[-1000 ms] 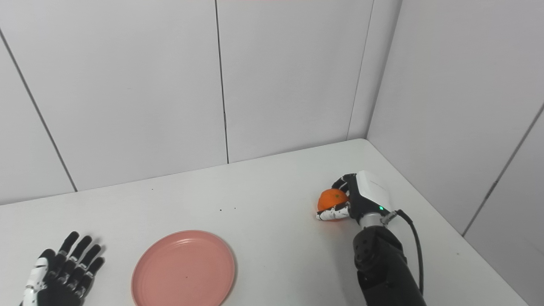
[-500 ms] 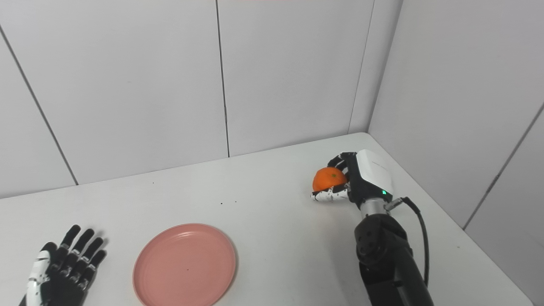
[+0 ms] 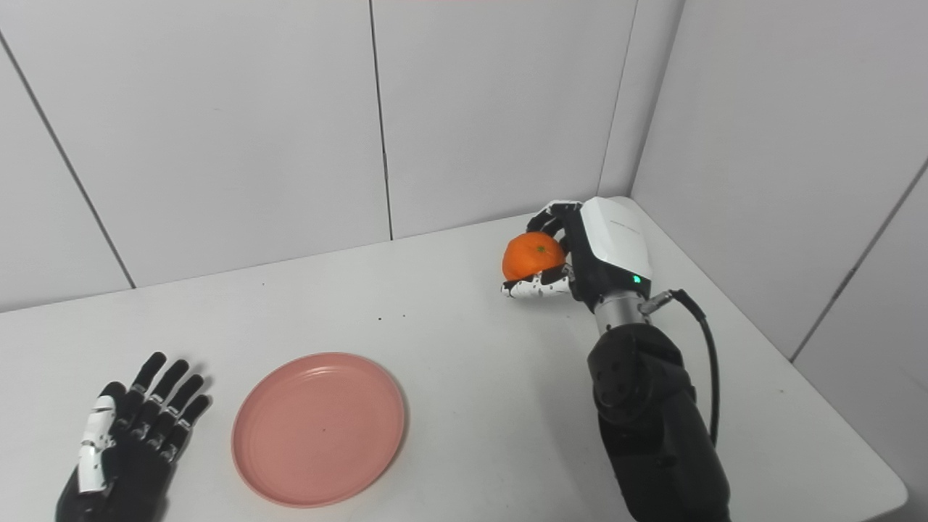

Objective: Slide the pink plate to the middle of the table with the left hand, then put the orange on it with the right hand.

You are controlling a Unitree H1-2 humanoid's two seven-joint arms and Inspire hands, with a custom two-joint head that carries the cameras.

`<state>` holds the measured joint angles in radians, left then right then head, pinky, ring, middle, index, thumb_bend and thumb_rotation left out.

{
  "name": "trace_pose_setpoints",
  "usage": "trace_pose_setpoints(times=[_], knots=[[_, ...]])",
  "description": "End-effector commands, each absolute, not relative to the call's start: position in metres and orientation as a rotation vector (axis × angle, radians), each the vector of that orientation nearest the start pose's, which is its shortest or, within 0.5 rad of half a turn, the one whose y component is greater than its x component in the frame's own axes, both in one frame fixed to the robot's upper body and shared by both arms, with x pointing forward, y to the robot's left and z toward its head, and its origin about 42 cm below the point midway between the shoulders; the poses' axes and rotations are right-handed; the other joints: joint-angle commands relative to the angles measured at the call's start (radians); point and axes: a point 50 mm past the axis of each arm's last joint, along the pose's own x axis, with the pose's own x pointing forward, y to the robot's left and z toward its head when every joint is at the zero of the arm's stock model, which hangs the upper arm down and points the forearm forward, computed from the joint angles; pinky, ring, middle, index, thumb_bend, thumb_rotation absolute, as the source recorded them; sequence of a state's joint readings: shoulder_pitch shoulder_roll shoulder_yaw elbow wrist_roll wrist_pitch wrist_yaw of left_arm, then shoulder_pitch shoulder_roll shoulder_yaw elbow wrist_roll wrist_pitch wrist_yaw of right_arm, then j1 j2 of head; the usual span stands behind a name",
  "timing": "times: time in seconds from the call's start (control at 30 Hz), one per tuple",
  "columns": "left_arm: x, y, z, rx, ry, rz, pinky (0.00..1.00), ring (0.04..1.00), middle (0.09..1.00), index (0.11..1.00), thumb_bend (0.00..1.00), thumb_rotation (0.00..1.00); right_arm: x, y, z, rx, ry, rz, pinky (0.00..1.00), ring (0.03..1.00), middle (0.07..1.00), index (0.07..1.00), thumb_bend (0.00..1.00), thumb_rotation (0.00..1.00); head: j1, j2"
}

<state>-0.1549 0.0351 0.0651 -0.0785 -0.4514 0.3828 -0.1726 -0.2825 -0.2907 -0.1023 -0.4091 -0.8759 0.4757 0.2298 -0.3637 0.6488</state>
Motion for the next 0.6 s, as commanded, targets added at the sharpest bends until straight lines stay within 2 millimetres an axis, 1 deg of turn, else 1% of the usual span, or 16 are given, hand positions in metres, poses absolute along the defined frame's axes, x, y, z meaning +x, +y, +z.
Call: trace_pose_setpoints(times=[0.0, 0.03, 0.13, 0.33, 0.43, 0.57], knots=[[0.322, 0.202, 0.134, -0.406, 0.167, -0.259, 0.95, 0.927, 0.939, 0.932, 0.36, 1.0, 0.329, -0.293, 0.303, -1.016, -0.221, -0.356, 0.37, 0.458, 0.51, 0.486, 0.52, 0.14, 0.021, 0.003], [0.322, 0.2, 0.134, -0.404, 0.166, -0.259, 0.95, 0.929, 0.94, 0.932, 0.36, 1.0, 0.329, -0.29, 0.303, -1.016, -0.226, -0.345, 0.36, 0.449, 0.502, 0.486, 0.52, 0.14, 0.021, 0.003], [0.321, 0.195, 0.135, -0.401, 0.166, -0.257, 0.95, 0.931, 0.942, 0.931, 0.37, 1.0, 0.33, -0.282, 0.303, -1.018, -0.233, -0.322, 0.35, 0.442, 0.496, 0.486, 0.52, 0.14, 0.055, 0.004], [0.317, 0.187, 0.135, -0.395, 0.167, -0.257, 0.95, 0.928, 0.939, 0.926, 0.37, 1.0, 0.333, -0.255, 0.299, -1.006, -0.255, -0.222, 0.34, 0.438, 0.5, 0.487, 0.52, 0.14, 0.094, 0.004], [0.317, 0.184, 0.135, -0.389, 0.167, -0.256, 0.93, 0.922, 0.936, 0.926, 0.37, 1.0, 0.334, -0.24, 0.297, -1.009, -0.287, -0.184, 0.32, 0.409, 0.477, 0.486, 0.52, 0.14, 0.117, 0.004], [0.316, 0.181, 0.135, -0.392, 0.164, -0.266, 0.94, 0.93, 0.944, 0.932, 0.37, 1.0, 0.333, -0.222, 0.297, -0.991, -0.327, -0.137, 0.31, 0.399, 0.468, 0.485, 0.52, 0.14, 0.139, 0.006]])
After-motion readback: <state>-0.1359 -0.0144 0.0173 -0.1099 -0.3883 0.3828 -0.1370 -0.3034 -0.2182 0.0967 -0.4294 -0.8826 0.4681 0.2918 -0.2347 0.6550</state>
